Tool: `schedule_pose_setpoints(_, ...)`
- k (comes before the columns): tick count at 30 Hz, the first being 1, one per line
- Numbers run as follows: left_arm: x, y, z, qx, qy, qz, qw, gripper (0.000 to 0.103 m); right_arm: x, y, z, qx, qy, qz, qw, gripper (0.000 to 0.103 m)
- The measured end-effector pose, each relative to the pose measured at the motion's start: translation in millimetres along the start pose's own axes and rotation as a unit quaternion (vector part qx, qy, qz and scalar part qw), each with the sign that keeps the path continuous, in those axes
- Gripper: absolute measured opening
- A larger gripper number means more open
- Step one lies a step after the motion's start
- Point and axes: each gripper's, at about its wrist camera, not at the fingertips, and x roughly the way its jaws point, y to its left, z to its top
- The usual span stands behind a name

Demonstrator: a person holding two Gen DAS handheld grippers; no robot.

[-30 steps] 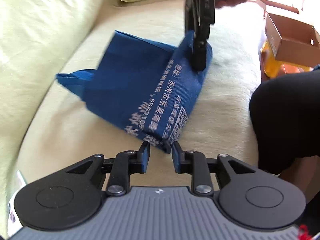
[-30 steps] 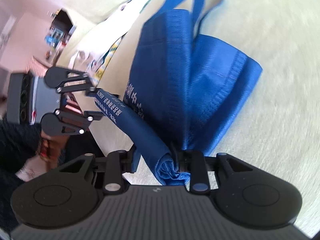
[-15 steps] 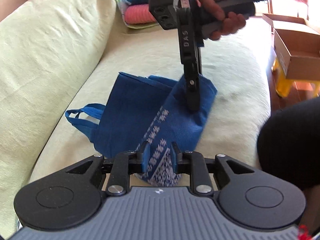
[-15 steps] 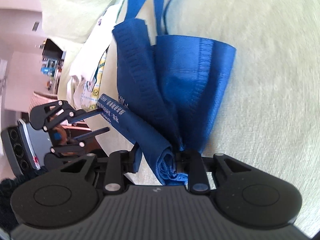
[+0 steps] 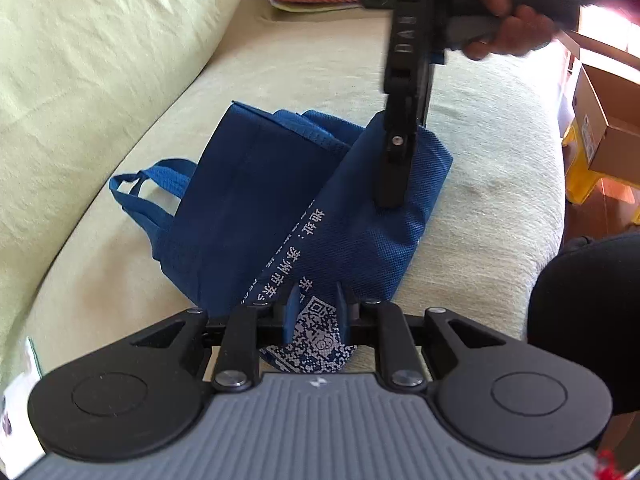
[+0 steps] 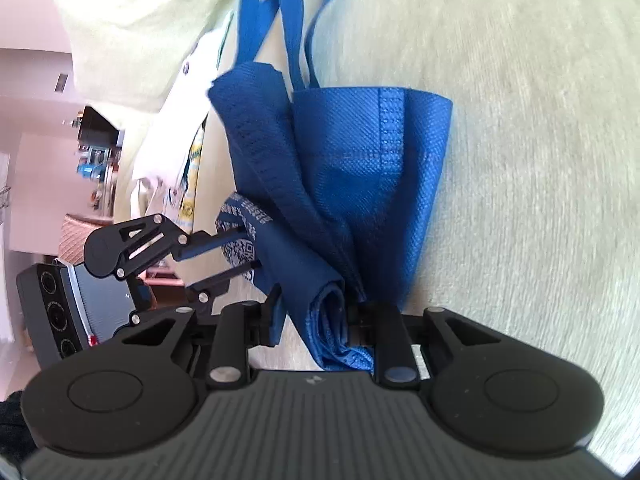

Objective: Fold shopping bag

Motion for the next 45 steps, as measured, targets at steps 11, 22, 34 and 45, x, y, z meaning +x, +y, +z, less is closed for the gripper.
schedule_pose_setpoints(11, 2.7, -0.8, -2.0, -0.009, -0.001, 0.004, 1.0000, 0.022, -27.3, 78.5, -96.1, -0.189, -0.304, -0.273, 0.893, 0.037)
schedule_pose_setpoints(22, 3.7, -3.5, -3.5, -0.006, -0.011, 0.012, 0.9998, 0.021, 17.6, 96.3, -97.1, -0.308, -0.273, -0.339, 0.846, 0.012)
schedule_pose_setpoints(34, -3.5, 7.2, -7.4, -0.063, -0.035, 0.044, 0.9964, 0.024, 18.5, 75.6, -79.6, -0.287, -0.244, -0.323, 0.868, 0.012)
schedule_pose_setpoints(45, 14.4, 20.3, -3.0, -0.128, -0.011, 0.020, 0.9916, 0.019, 24.4, 65.2, -81.2, -0.270, -0.224, -0.325, 0.878, 0.012)
